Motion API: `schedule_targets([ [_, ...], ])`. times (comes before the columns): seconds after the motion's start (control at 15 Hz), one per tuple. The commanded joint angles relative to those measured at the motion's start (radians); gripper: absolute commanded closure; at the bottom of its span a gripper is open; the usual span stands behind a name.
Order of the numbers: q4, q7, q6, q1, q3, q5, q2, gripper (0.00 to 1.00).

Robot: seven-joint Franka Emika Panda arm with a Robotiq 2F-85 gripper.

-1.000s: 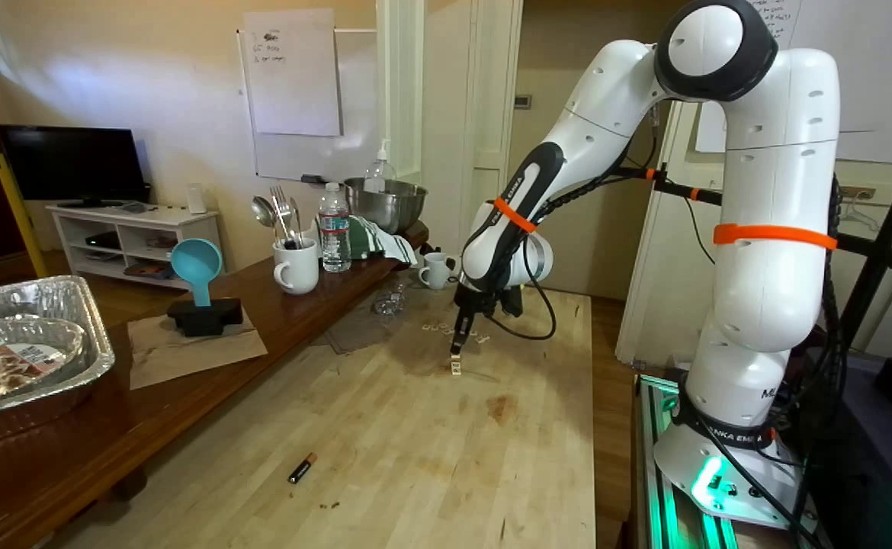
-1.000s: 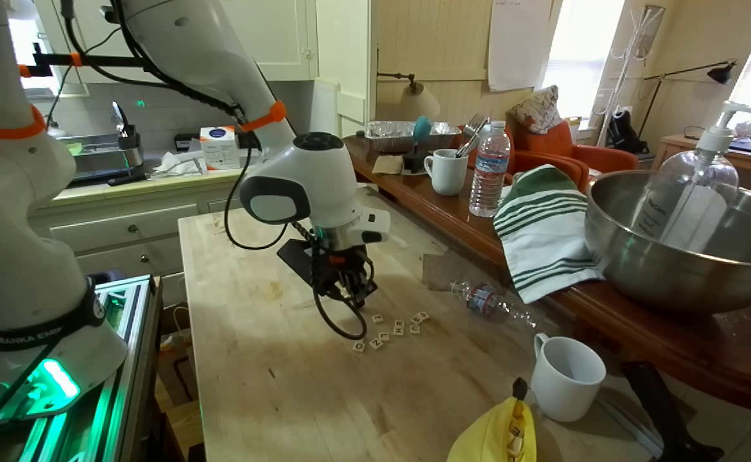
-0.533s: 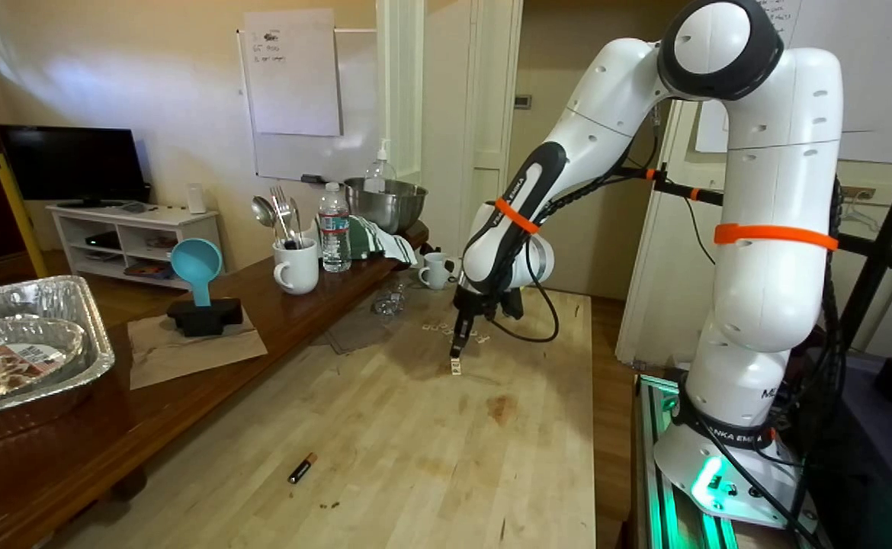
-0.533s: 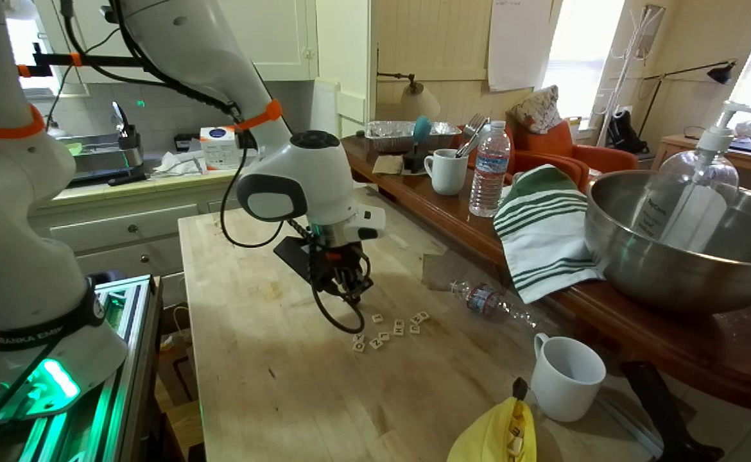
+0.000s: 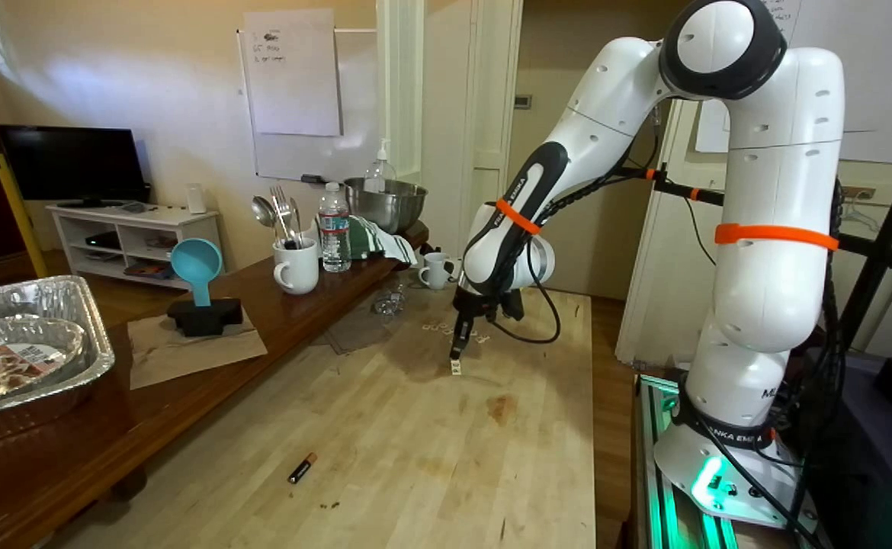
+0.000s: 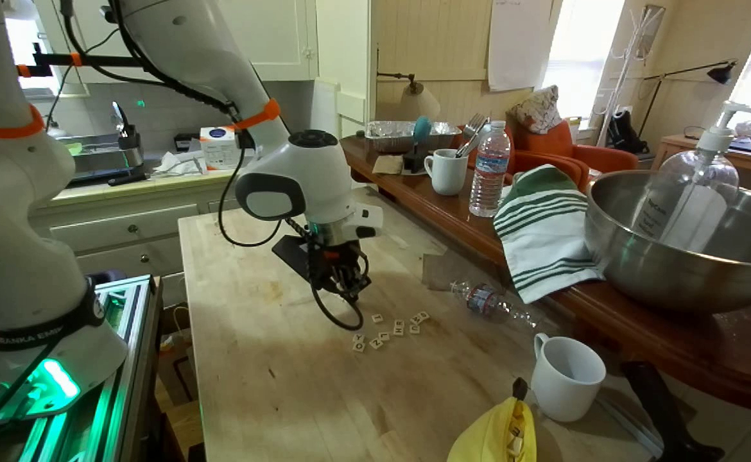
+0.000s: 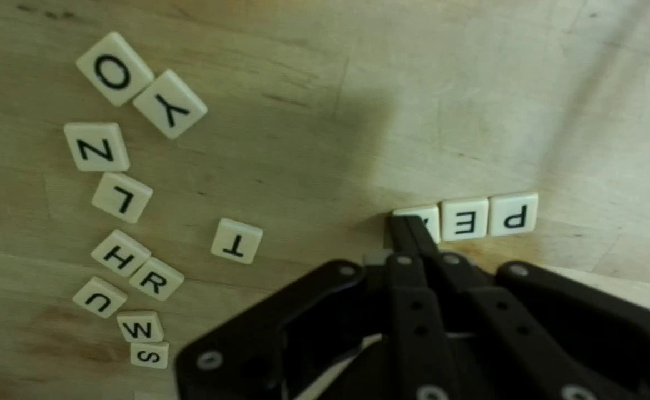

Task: Spell the word 'Pea' with the tiles.

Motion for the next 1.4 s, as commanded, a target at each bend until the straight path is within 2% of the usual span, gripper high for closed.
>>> schedule_targets([
  [0.0,-0.033,0.026,-0.021,0.016,-0.003,-0.011,0.022,1.0],
  [1.33,-0.041,0.03,-0.014,0.022,0.0,-0.008,-0.021,1.0],
])
